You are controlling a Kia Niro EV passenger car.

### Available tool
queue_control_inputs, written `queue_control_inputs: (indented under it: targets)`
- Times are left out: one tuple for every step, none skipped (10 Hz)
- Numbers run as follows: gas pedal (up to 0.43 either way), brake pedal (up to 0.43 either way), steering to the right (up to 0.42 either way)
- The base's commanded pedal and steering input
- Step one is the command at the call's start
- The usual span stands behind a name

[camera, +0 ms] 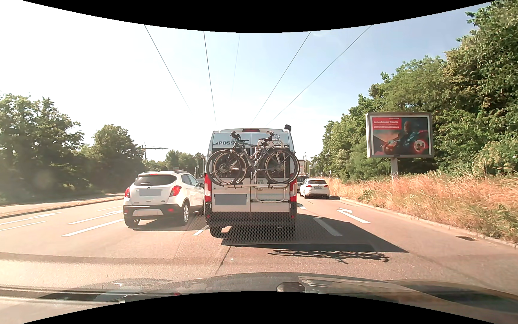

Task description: Follow the waypoints while adhering to traffic rules and regulations

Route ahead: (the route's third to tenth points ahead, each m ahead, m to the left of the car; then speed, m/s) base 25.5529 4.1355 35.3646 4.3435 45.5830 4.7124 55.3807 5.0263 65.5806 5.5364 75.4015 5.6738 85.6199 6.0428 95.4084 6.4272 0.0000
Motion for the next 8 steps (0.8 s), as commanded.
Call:
queue_control_inputs:
  targets:
    - [0.0, 0.256, 0.0]
    - [0.0, 0.256, 0.001]
    - [0.0, 0.25, 0.001]
    - [0.0, 0.25, 0.001]
    - [0.0, 0.256, 0.001]
    - [0.0, 0.256, 0.001]
    - [0.0, 0.256, 0.001]
    - [0.0, 0.25, 0.001]
